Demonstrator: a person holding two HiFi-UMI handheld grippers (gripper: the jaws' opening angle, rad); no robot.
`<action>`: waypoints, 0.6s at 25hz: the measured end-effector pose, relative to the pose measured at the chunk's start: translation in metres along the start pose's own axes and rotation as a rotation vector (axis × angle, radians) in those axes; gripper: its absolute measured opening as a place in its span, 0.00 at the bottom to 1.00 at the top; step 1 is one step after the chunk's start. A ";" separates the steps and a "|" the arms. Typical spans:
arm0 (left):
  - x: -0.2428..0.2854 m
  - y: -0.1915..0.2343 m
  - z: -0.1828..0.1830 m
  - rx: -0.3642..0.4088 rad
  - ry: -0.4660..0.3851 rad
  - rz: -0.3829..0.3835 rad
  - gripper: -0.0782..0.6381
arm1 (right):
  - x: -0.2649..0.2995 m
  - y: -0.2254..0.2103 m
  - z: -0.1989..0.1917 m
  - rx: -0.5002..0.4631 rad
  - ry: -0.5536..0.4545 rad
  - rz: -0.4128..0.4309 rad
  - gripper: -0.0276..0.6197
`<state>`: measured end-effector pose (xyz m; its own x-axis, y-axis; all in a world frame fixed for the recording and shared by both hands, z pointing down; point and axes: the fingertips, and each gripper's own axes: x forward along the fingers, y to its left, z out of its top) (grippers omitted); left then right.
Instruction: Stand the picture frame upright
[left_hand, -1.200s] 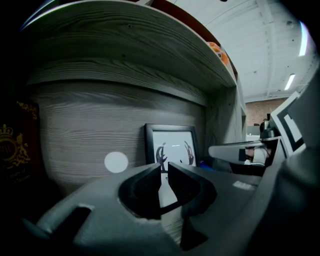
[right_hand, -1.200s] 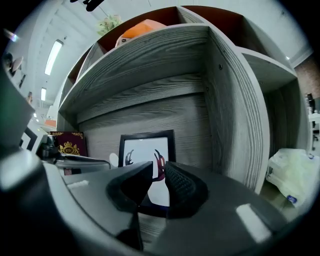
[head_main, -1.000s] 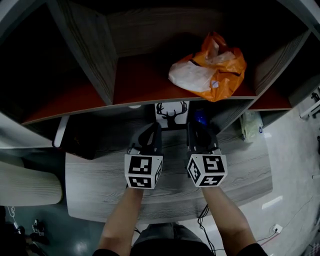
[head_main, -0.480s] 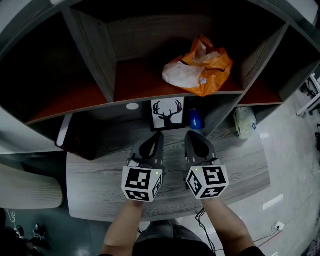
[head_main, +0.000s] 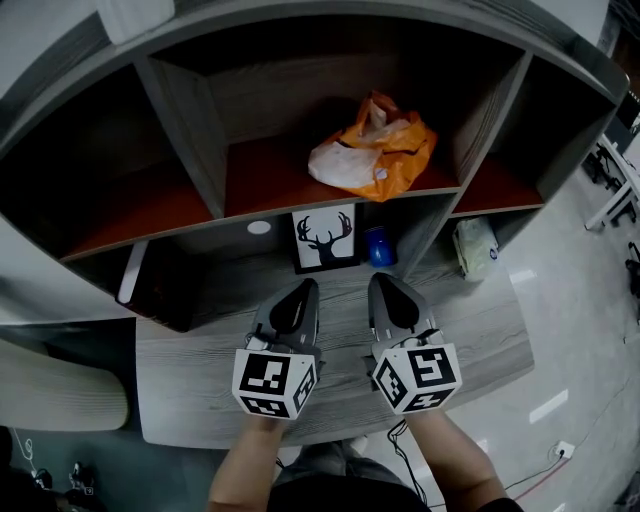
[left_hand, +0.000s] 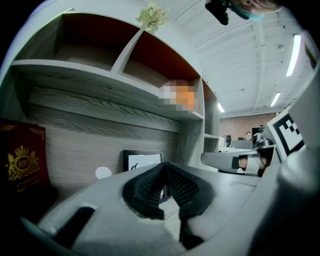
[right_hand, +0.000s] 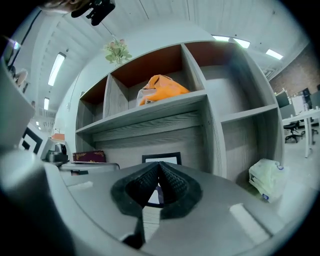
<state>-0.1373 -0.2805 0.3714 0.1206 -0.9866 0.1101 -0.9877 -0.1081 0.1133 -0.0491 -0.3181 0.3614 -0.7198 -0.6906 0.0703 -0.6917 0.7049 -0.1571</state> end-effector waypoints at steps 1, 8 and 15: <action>-0.002 -0.002 0.003 -0.001 -0.004 -0.005 0.11 | -0.002 0.000 0.004 -0.004 -0.005 0.001 0.05; -0.009 -0.017 0.022 0.027 -0.015 -0.037 0.11 | -0.016 0.000 0.023 0.023 -0.037 0.009 0.05; -0.013 -0.034 0.035 0.082 -0.017 -0.068 0.11 | -0.027 0.003 0.035 0.022 -0.051 0.020 0.05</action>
<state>-0.1088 -0.2680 0.3312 0.1869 -0.9784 0.0880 -0.9822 -0.1841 0.0383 -0.0299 -0.3032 0.3247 -0.7292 -0.6841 0.0168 -0.6752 0.7154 -0.1798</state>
